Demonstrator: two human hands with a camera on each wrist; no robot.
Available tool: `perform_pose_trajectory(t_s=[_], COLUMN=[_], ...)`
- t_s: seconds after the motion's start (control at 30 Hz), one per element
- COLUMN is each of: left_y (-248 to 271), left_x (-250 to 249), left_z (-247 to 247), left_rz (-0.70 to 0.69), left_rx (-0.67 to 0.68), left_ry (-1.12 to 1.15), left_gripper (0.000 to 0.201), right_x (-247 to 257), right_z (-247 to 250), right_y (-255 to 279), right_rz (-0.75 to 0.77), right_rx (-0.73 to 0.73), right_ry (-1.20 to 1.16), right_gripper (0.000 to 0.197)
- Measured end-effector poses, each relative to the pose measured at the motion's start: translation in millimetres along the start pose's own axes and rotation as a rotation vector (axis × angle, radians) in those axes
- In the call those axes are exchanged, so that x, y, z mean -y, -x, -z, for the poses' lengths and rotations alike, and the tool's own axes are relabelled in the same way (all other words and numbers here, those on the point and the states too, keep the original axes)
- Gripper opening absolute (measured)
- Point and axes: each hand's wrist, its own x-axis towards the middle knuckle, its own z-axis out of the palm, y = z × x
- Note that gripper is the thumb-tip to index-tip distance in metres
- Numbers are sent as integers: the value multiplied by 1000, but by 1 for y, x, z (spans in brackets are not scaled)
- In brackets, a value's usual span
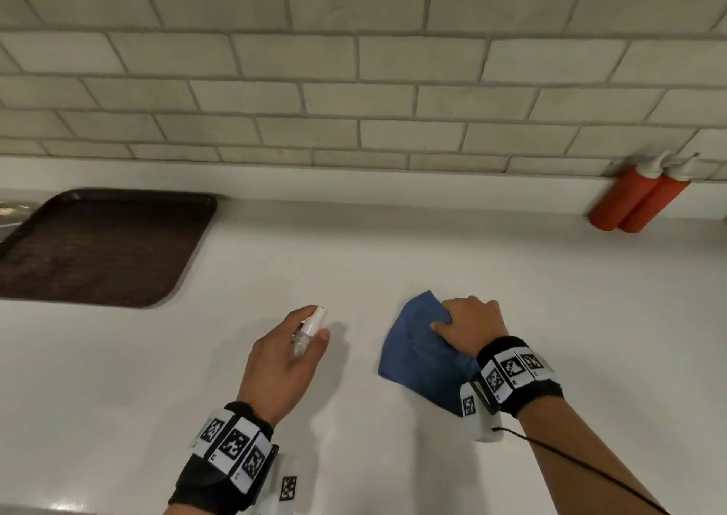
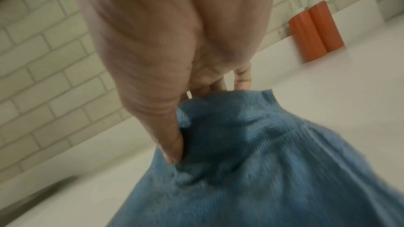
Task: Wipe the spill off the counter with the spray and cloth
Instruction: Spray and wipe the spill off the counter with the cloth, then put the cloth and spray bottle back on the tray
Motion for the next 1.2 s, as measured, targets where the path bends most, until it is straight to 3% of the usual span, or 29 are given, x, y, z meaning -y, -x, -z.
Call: perform_pose_trajectory(t_s=[0.1, 0.27, 0.57, 0.73, 0.9, 1.1, 1.2], left_y=[11, 19, -4, -25, -70, -121, -148], left_x=[-1, 4, 29, 54, 93, 153, 184], left_z=[-6, 1, 63, 120, 193, 276, 319], left_rz=[-25, -69, -99, -120, -139, -109, -95], left_rx=[-17, -40, -36, -33, -28, -123, -183], left_ry=[26, 8, 87, 146, 146, 94, 40], left_gripper=[27, 28, 28, 22, 29, 39, 40], right_x=[4, 21, 100, 181, 281, 402, 462], right_z=[16, 41, 85, 98, 118, 122, 116], right_y=[14, 34, 45, 28, -4, -69, -116], right_rz=[110, 209, 397, 430, 455, 454, 438], right_rx=[-27, -6, -54, -75, -52, -8, 23], right_ry=[-27, -215, -384, -461, -572, -680, -747], right_gripper=[19, 18, 6, 8, 8, 11, 28])
